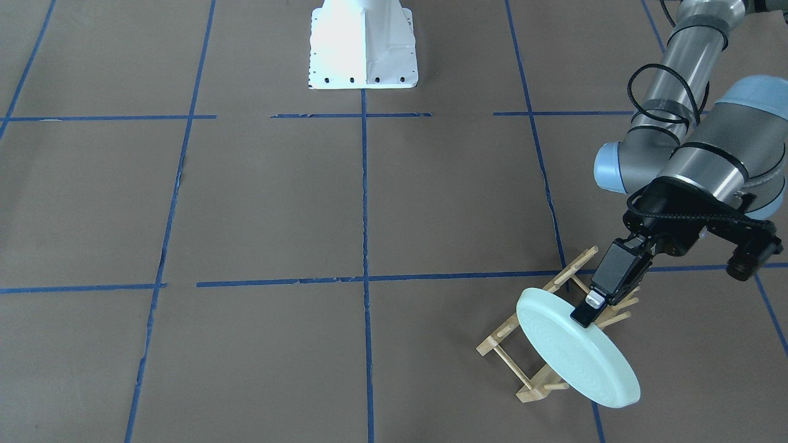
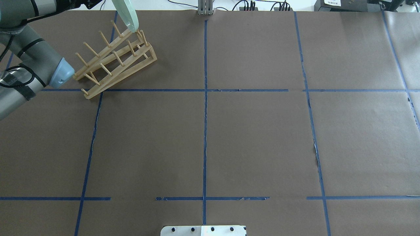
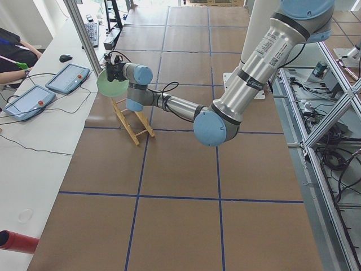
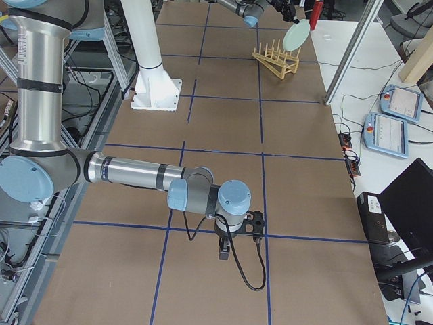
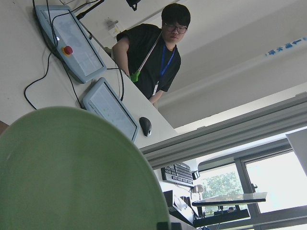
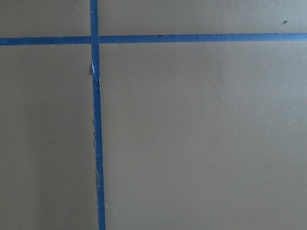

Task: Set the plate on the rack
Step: 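Lower the upright plate into the wooden rack slots with the left gripper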

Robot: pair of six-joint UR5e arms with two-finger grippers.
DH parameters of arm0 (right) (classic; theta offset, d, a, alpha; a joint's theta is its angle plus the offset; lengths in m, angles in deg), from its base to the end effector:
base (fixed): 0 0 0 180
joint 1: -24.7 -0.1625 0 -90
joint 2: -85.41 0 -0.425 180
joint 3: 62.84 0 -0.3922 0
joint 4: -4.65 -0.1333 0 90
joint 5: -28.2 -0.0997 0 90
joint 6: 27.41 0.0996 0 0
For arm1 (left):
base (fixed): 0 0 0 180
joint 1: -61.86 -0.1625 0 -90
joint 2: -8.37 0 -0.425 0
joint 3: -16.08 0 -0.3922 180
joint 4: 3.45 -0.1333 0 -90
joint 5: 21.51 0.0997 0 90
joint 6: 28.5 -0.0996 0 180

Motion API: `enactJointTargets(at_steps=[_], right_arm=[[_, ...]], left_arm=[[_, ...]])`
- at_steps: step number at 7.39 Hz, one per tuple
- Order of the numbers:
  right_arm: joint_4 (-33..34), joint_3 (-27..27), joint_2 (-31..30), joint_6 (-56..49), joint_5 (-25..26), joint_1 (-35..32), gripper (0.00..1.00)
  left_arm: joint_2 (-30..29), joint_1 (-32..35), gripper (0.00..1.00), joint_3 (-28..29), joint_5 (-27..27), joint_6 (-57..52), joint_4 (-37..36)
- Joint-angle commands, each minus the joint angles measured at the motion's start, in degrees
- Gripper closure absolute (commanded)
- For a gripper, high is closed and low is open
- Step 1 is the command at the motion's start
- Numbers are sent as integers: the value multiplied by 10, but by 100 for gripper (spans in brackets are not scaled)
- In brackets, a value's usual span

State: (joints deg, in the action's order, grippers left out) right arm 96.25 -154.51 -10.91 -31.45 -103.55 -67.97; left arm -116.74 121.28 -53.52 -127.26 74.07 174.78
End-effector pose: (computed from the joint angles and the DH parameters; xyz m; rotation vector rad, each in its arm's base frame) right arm 0.0872 -0.4315 0.7014 -0.0614 -0.7327 0.0169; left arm 0.2620 -0.6523 0.2919 0.5410 1.7543 -0.6498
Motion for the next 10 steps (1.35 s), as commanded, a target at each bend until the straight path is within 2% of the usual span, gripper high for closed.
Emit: enactJointTargets(at_steps=[1,8,10], right_arm=[[0,1,0,0,0,0,0],[0,0,0,0,0,-1,0],[0,1,0,0,0,-1,0]], left_arm=[[2,-12,100,12,10,0,13],[3,-15,100,37,10,-3,14],[3,-29,100,41,26,-3,14]])
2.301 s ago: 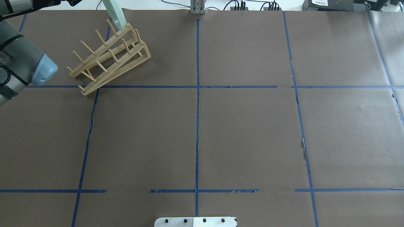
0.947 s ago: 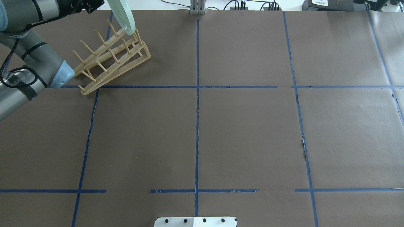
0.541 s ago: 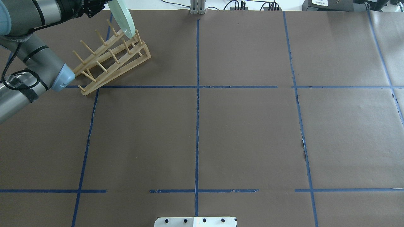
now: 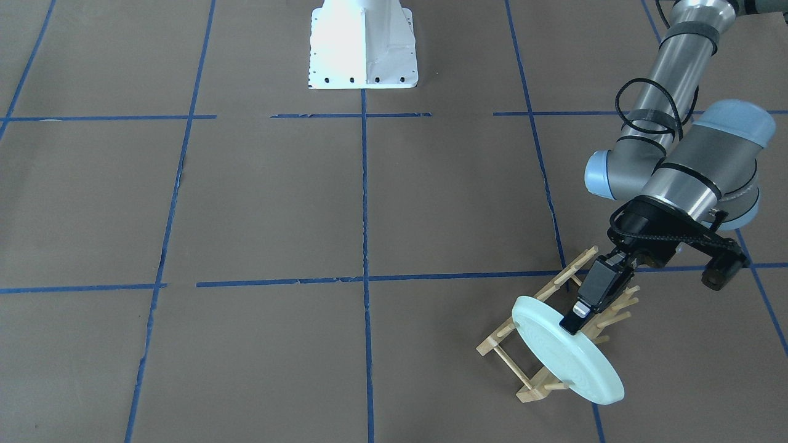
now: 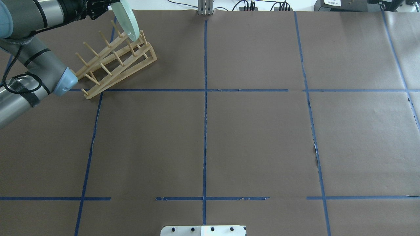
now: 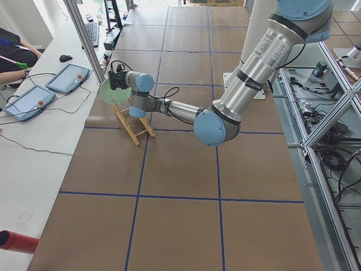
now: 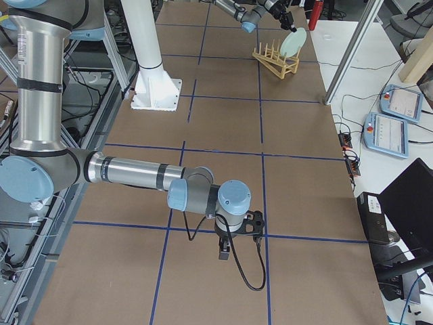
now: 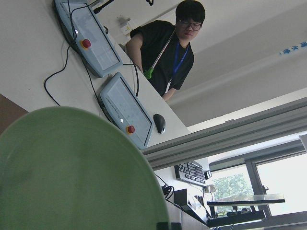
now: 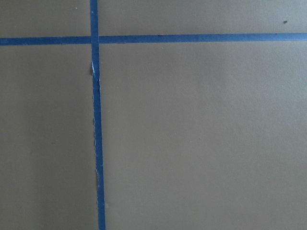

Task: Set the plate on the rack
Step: 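Lower the upright plate into the wooden rack slots with the left gripper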

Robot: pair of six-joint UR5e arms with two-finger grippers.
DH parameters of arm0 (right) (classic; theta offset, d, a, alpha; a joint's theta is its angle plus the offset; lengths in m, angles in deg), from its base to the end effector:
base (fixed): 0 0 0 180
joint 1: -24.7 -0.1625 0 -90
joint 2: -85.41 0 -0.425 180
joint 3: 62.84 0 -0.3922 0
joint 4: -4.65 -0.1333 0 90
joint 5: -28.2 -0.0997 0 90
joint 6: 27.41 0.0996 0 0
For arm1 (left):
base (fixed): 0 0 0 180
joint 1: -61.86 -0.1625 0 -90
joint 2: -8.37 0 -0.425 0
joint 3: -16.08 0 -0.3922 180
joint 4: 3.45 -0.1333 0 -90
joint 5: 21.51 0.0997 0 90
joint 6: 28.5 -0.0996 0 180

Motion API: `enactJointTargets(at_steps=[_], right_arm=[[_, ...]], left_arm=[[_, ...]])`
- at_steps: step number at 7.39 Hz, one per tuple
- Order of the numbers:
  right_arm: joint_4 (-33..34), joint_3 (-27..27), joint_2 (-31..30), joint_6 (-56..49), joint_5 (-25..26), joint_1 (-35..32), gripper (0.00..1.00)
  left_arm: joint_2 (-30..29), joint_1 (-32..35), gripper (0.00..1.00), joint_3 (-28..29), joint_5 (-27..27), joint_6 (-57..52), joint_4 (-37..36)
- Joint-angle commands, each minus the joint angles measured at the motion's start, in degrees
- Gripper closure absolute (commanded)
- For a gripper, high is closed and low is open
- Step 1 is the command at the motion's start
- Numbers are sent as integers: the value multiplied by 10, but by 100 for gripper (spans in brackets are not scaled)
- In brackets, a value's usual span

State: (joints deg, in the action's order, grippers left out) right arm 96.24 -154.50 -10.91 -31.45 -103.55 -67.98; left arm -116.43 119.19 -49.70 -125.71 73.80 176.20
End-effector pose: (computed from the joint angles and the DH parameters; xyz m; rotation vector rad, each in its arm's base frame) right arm 0.0873 -0.4315 0.7015 -0.0614 -0.7328 0.0171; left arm 0.2891 -0.6526 0.3242 0.5111 1.7176 -0.6681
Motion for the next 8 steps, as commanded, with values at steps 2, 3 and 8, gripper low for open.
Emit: enactJointTargets(at_steps=[2,3,8], right_arm=[[0,0,0,0,0,-1,0],[0,0,0,0,0,0,0],[0,0,0,0,0,-1,0]], left_arm=[[2,-10,1,4,10,0,0],[3,-10,0,5,10,1,0],[10,-6,0,3,3,-73,-7]])
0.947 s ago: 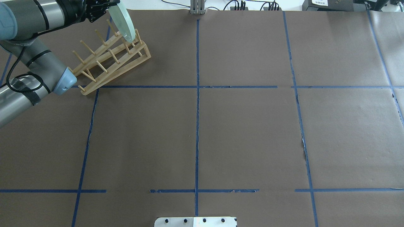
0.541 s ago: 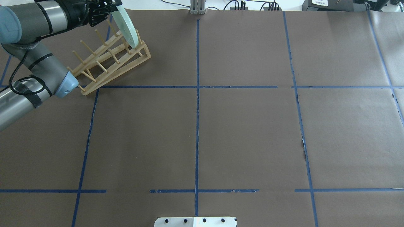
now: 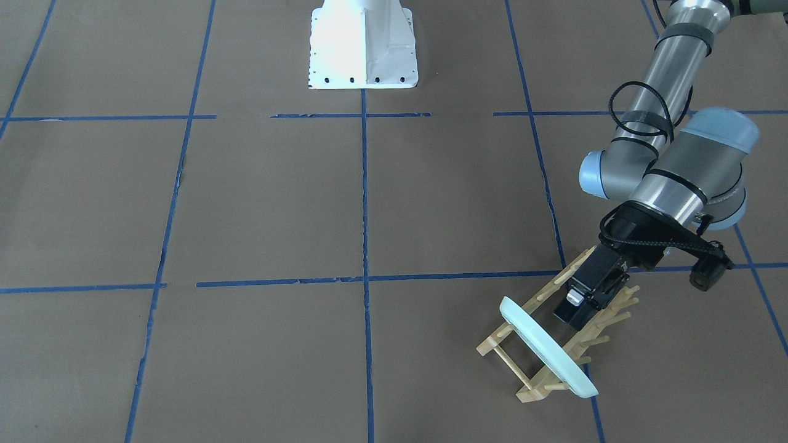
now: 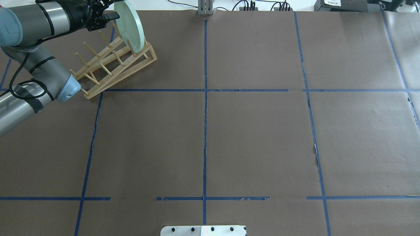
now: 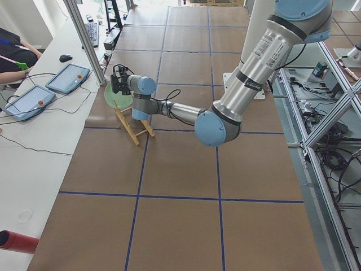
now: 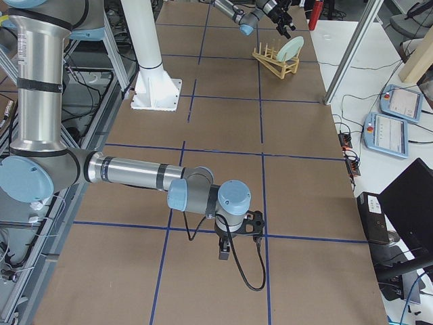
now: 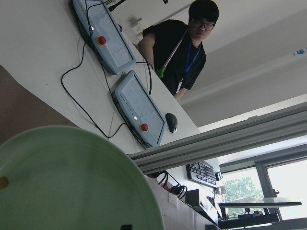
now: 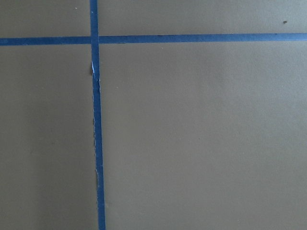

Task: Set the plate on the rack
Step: 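Lower the upright plate into the wooden rack slots with the left gripper, then open the left gripper and withdraw it away from the plate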

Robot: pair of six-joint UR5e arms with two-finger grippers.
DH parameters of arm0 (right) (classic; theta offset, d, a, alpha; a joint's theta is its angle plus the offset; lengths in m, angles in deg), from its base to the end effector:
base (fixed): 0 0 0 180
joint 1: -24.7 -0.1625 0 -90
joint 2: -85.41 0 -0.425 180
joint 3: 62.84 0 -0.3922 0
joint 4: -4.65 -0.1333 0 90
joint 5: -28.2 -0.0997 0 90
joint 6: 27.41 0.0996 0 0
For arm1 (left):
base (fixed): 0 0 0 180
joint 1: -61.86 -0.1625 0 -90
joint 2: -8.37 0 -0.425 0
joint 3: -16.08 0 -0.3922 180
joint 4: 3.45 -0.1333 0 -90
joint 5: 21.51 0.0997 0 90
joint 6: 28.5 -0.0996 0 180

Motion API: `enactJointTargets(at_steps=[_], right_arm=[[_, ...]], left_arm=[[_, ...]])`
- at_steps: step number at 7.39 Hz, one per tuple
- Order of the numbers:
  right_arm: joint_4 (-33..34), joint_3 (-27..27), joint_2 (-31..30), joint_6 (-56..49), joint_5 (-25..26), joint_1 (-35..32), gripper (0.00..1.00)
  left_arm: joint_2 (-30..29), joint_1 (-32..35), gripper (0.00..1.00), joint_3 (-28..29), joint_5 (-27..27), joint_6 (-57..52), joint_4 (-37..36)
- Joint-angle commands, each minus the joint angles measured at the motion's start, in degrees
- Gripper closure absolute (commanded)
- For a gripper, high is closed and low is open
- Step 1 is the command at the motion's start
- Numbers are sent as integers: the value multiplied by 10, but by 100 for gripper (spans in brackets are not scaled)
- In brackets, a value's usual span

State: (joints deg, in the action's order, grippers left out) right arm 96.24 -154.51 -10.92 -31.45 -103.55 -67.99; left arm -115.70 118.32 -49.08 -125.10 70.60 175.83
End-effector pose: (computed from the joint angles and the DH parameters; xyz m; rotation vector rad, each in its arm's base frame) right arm 0.0873 -0.4314 0.7015 -0.0613 -0.7328 0.0173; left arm 0.2986 -0.6493 0.3387 0.5379 1.6736 -0.6405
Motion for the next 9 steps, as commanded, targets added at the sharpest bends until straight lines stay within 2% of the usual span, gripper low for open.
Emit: enactJointTargets(at_steps=[1,2,3,4,6,7,8,9], right_arm=[[0,0,0,0,0,0,0],[0,0,0,0,0,1,0],[0,0,0,0,0,0,0],[0,0,0,0,0,0,0],[0,1,0,0,0,0,0],[0,0,0,0,0,0,0],[0,0,0,0,0,0,0],[0,0,0,0,0,1,0]], left_arm=[[20,10,0,-16,-35,-73,-22],[34,33,0,-62,-91,-123,-93],[57,47,0,-129,-141,-200,-195],[79,64,0,-194,-160,-264,-288],[162,105,0,-299,-184,-389,-390],[169,156,0,-331,-220,-491,-478],[166,195,0,-357,-230,-591,-588],[163,201,0,-363,-228,-699,-670]])
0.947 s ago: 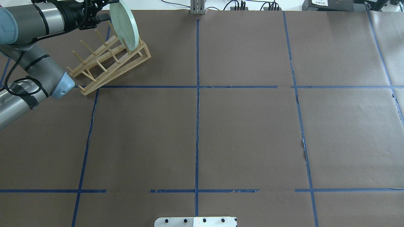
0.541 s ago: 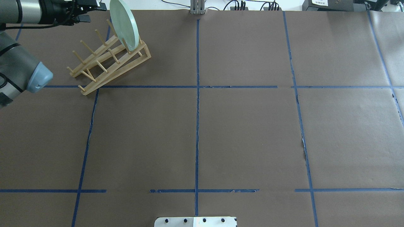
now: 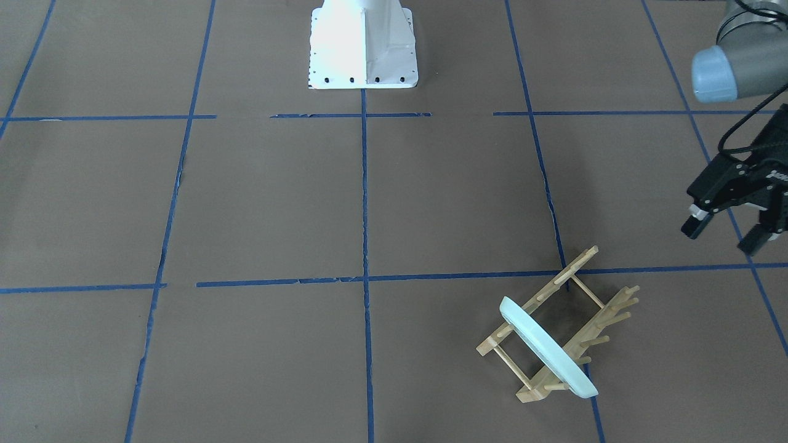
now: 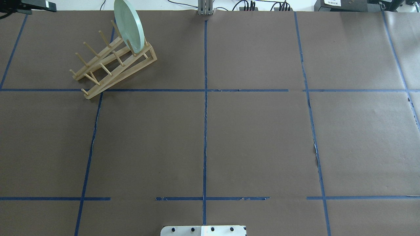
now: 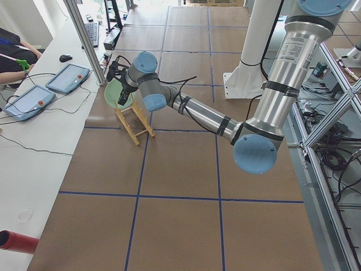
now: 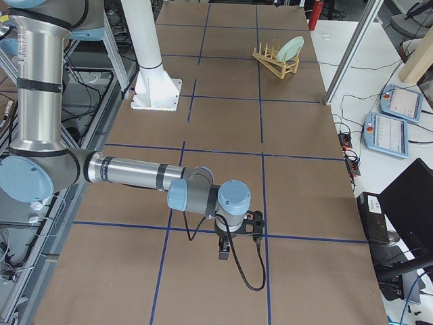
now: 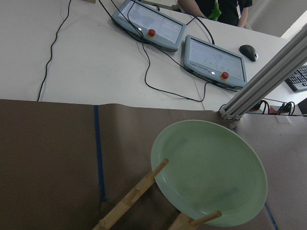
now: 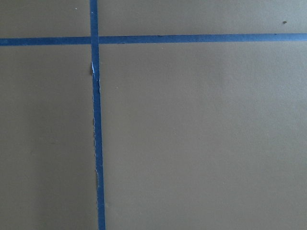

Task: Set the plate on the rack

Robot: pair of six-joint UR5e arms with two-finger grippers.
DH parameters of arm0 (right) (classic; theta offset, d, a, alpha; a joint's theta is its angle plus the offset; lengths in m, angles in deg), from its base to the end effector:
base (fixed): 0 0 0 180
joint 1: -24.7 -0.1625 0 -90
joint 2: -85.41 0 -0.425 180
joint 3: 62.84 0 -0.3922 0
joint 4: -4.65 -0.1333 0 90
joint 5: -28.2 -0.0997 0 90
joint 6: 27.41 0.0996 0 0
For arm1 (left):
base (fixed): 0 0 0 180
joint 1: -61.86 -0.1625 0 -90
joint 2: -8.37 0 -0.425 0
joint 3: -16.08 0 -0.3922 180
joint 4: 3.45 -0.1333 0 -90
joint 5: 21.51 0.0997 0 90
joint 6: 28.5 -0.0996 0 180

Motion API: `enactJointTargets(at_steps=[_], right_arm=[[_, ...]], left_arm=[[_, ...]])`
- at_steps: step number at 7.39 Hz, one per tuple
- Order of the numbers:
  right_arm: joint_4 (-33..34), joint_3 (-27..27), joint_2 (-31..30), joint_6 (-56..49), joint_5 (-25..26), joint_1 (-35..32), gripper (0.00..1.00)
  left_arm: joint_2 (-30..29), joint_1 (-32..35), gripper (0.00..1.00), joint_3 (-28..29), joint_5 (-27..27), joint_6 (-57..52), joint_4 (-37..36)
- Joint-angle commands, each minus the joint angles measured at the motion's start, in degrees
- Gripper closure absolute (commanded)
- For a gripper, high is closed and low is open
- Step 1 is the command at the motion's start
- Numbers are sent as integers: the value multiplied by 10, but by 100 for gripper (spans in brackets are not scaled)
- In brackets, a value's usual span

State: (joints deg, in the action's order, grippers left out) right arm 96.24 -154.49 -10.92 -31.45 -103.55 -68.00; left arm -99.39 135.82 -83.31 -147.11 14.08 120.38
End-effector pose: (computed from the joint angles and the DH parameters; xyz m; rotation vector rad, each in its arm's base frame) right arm 0.0874 -0.4314 0.7017 -0.0616 -0.7328 0.0175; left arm 0.0928 -0.5953 0.3404 0.6192 0.9876 -0.0792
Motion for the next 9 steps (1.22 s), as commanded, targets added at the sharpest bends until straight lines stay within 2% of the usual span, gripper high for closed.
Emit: enactJointTargets(at_steps=[1,3,5,8,9], right_arm=[[0,1,0,0,0,0,0],[0,0,0,0,0,1,0],[0,1,0,0,0,0,0],[0,0,0,0,0,0,0],[0,0,0,0,0,1,0]], left_arm=[[8,34,0,-13,-5,-205,-144],[53,83,0,12,-12,-268,-168],[75,128,0,60,-69,-329,-245],[204,134,0,92,-75,-430,-248],[222,134,0,92,-76,-431,-251]])
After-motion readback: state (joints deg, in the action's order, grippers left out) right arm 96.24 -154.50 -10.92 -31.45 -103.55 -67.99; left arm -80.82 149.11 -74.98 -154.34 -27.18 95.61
